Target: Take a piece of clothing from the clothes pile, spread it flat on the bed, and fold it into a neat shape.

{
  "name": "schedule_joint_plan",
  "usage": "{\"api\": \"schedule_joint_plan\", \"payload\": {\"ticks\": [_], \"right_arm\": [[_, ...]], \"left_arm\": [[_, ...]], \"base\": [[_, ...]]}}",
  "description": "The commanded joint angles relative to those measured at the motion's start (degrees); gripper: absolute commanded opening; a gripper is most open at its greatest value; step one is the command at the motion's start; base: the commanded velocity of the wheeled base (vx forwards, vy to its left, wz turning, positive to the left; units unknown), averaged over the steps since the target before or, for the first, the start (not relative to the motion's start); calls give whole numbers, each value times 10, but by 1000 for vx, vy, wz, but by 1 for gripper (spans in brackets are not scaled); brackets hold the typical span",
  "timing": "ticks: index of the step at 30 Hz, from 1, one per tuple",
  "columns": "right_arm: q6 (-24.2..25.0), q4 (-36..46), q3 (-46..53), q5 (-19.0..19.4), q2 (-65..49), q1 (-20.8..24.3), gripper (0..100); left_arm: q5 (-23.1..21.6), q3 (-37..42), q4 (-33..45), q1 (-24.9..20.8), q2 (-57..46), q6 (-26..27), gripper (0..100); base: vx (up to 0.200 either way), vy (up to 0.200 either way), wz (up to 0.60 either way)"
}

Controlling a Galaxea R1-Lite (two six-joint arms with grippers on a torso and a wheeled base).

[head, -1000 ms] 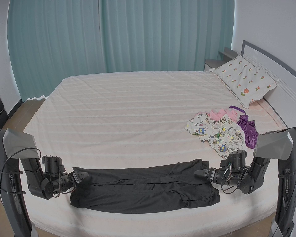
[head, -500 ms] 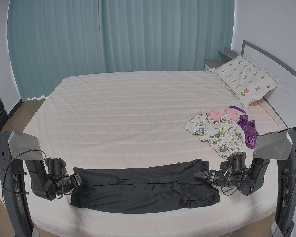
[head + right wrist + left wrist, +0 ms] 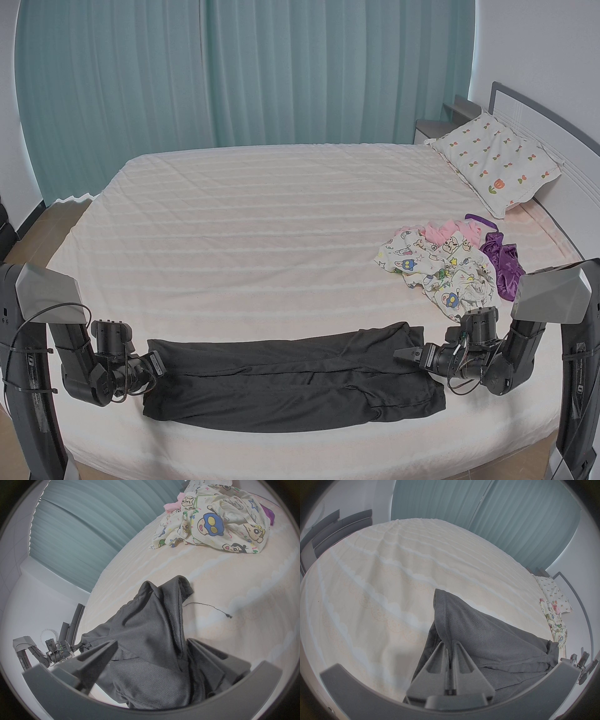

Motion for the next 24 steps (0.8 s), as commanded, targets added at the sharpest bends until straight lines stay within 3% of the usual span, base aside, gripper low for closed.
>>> {"api": "schedule_joint_plan", "payload": {"ticks": [1,24], "right_arm": [[0,0,-4,0,4,1,0],[0,-2,25,1,-8,-18,0]], "left_arm": [[1,-2,0,0,-1,-3,0],[0,-6,5,31,-14,-2,0]], "base": [[0,0,0],[0,0,0]]}}
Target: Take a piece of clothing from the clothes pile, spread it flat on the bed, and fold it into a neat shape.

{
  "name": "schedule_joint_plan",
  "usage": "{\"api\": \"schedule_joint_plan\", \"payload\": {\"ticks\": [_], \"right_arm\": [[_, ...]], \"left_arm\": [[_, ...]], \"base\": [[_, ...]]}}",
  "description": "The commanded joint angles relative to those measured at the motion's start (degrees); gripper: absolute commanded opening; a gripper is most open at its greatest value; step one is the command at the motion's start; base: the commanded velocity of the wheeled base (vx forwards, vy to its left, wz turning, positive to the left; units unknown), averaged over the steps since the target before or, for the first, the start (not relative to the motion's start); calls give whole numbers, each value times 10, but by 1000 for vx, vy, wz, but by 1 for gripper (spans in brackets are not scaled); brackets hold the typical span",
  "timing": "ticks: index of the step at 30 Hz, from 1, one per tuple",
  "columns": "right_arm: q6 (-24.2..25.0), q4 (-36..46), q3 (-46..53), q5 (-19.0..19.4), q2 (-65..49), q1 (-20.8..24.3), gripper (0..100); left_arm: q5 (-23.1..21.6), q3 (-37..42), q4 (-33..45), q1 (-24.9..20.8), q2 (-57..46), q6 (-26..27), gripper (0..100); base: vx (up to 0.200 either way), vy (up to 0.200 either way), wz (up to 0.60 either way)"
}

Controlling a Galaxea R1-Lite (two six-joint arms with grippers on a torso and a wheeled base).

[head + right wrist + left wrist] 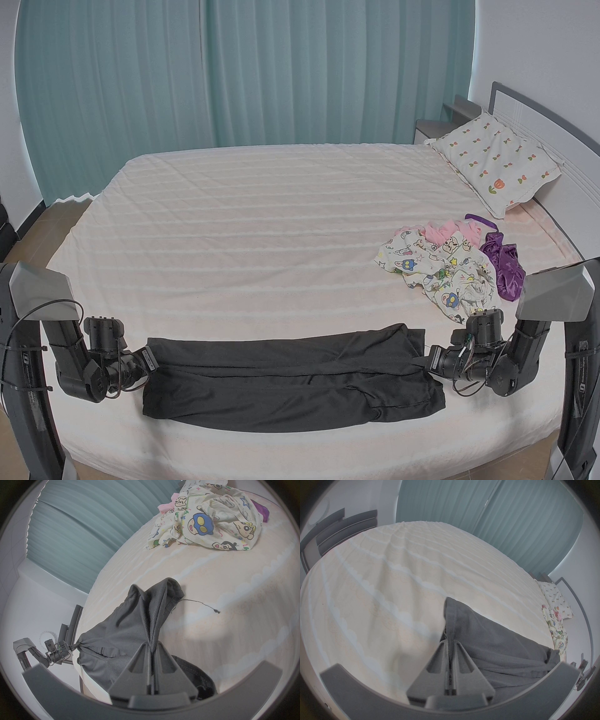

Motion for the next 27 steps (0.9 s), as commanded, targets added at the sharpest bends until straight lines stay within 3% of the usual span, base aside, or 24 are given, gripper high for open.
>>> {"api": "schedule_joint_plan", "payload": {"ticks": [1,17,27], "right_arm": [[0,0,3,0,-2,-4,0],[-14,0,33,4,-12,-5,0],[-66,1,58,3,-13,-8,0]], "left_arm": [[0,-2,1,9,-4,1,0],[-1,-2,17,9,2,9,0],[-1,-1,17,13,4,25,0]], "base": [[0,0,0],[0,0,0],[0,0,0]]}}
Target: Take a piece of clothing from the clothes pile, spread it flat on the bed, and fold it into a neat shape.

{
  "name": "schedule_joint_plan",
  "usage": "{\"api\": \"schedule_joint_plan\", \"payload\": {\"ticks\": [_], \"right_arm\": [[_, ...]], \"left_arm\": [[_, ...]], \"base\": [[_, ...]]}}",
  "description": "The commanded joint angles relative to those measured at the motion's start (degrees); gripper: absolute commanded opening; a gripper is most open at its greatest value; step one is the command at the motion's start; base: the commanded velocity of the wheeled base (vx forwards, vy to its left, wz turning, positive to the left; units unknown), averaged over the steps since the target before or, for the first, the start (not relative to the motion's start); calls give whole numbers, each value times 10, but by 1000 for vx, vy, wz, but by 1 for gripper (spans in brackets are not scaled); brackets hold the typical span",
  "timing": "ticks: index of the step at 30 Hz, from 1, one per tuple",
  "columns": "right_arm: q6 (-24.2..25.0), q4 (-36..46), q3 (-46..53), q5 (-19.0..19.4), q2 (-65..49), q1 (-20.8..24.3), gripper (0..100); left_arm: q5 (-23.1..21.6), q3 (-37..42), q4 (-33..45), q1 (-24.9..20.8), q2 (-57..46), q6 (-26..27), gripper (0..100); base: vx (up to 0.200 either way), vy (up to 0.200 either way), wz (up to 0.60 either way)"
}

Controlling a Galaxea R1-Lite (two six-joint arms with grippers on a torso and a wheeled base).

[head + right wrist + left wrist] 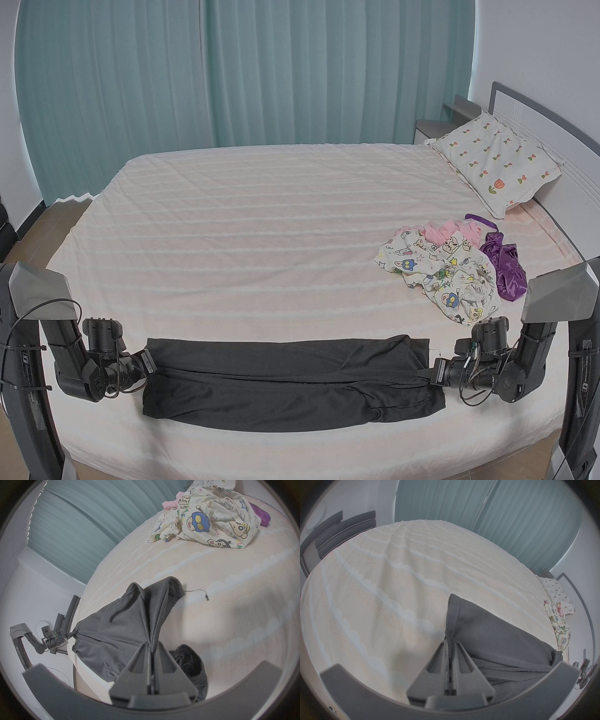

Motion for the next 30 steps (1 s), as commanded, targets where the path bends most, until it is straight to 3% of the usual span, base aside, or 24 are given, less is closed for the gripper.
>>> {"api": "schedule_joint_plan", "payload": {"ticks": [1,10,11,12,20,25,30], "right_arm": [[-4,1,7,0,0,-1,0],[-5,0,4,0,3,-4,0],[-6,0,4,0,3,-4,100],[-6,0,3,0,3,-3,100],[10,-27,-4,17,-18,-13,100],[96,-34,-62,28,-13,-19,100],[108,-22,-98,25,11,-16,100]], "left_arm": [[0,1,1,2,3,4,0],[0,1,26,1,4,16,0],[0,1,26,1,4,17,0],[0,2,26,1,3,17,100],[0,0,26,1,3,16,100],[-4,-8,26,3,2,9,100],[-6,-17,26,7,3,0,100]], "base": [[0,0,0],[0,0,0],[0,0,0],[0,0,0],[0,0,0],[0,0,0],[0,0,0]]}}
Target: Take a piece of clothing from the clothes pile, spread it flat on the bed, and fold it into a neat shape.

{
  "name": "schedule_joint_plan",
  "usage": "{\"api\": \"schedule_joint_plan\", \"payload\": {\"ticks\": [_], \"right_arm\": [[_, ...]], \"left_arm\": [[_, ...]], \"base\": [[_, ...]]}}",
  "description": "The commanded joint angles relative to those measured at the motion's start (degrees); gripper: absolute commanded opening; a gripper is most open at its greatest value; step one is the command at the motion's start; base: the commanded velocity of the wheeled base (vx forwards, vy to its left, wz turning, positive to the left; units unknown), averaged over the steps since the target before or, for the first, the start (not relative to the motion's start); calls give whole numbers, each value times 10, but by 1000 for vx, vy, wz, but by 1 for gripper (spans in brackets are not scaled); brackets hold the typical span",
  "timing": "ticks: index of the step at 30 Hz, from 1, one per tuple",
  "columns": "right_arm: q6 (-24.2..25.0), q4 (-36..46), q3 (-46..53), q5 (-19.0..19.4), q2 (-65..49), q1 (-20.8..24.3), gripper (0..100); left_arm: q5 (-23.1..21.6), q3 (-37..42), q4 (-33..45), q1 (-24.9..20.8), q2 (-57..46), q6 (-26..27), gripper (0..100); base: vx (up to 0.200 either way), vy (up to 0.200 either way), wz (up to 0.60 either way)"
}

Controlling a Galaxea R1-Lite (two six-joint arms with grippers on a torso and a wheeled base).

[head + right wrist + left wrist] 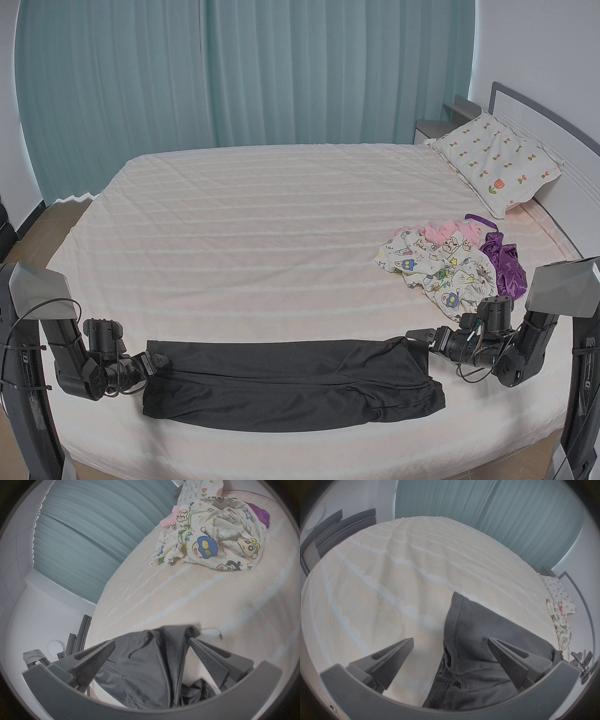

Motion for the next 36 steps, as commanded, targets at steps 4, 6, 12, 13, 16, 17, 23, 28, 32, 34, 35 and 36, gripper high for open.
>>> {"api": "schedule_joint_plan", "payload": {"ticks": [4,6,12,13,16,17,23,28,32,34,35,36], "right_arm": [[5,38,-44,-2,25,-2,100],[5,49,-51,-2,26,-3,100],[6,63,-76,-12,46,-2,100],[7,58,-87,-18,60,2,100],[9,64,-119,-50,75,6,0],[10,64,-122,-53,76,6,0],[12,56,-122,-56,72,-1,0],[13,51,-128,-62,72,-9,0],[13,44,-129,-70,74,-19,0],[20,44,-131,-70,76,-21,0],[20,44,-131,-70,76,-21,0],[37,44,-132,-71,76,-22,0]], "left_arm": [[-1,-14,0,6,0,-14,100],[-1,-16,0,8,1,-14,100],[-1,-18,0,9,2,-14,100],[-1,-18,0,9,2,-14,100],[-1,-20,0,9,2,-15,100],[-1,-21,0,9,3,-15,100],[0,-22,-1,10,10,-15,100],[1,-23,-1,12,10,-15,100],[2,-28,-1,17,10,-15,100],[3,-29,-1,19,10,-17,100],[3,-29,-1,19,10,-17,100],[3,-30,0,19,10,-18,100]], "base": [[0,0,0],[0,0,0],[0,0,0],[0,0,0],[0,0,0],[0,0,0],[0,0,0],[0,0,0],[0,0,0],[0,0,0],[0,0,0],[0,0,0]]}}
